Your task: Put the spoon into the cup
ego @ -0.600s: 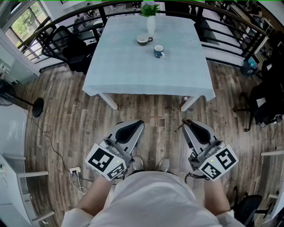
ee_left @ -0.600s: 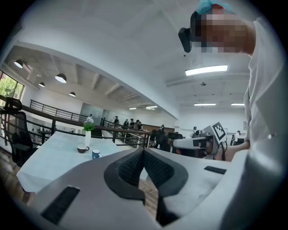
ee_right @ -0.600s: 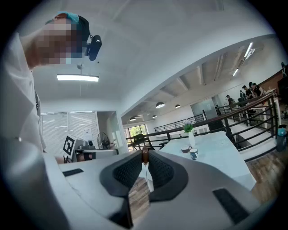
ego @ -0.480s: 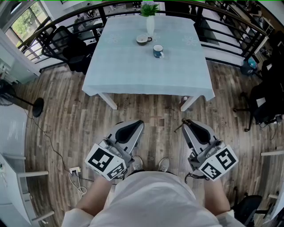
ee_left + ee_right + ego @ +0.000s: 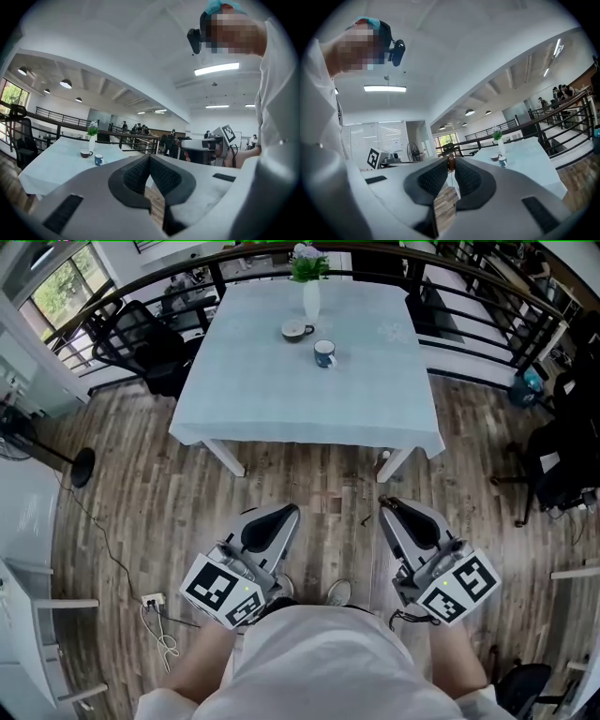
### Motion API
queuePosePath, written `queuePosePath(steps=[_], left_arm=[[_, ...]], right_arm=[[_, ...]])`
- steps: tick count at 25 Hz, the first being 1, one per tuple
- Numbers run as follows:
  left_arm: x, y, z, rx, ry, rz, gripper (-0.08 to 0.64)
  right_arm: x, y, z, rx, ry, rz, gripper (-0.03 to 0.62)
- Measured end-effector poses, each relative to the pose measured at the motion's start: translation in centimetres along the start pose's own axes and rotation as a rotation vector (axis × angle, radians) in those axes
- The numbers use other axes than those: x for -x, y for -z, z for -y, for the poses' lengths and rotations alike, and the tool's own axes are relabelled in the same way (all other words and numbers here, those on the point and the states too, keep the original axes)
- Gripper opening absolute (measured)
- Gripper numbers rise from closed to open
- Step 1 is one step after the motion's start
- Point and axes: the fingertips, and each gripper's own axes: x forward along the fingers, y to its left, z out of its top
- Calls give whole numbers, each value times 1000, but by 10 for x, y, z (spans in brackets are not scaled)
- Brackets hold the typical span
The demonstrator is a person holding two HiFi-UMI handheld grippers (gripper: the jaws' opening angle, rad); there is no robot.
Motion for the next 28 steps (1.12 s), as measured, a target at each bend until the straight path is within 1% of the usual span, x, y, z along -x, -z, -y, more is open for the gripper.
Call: queuePosePath(steps=[6, 12, 18, 28], left_arm=[[-11, 6, 25, -9, -13, -3, 20], [-25, 6, 27, -14, -31, -7, 20], [-40, 7, 7, -6, -51, -4, 20], [-88, 3, -42, -11, -46, 7, 20]], right_arm=[[23, 1, 12, -1, -23, 0, 57], [27, 3, 28, -15, -41, -6, 57], [11, 3, 46, -12, -55, -19, 57], [-30, 1, 97, -19, -55, -38, 57]])
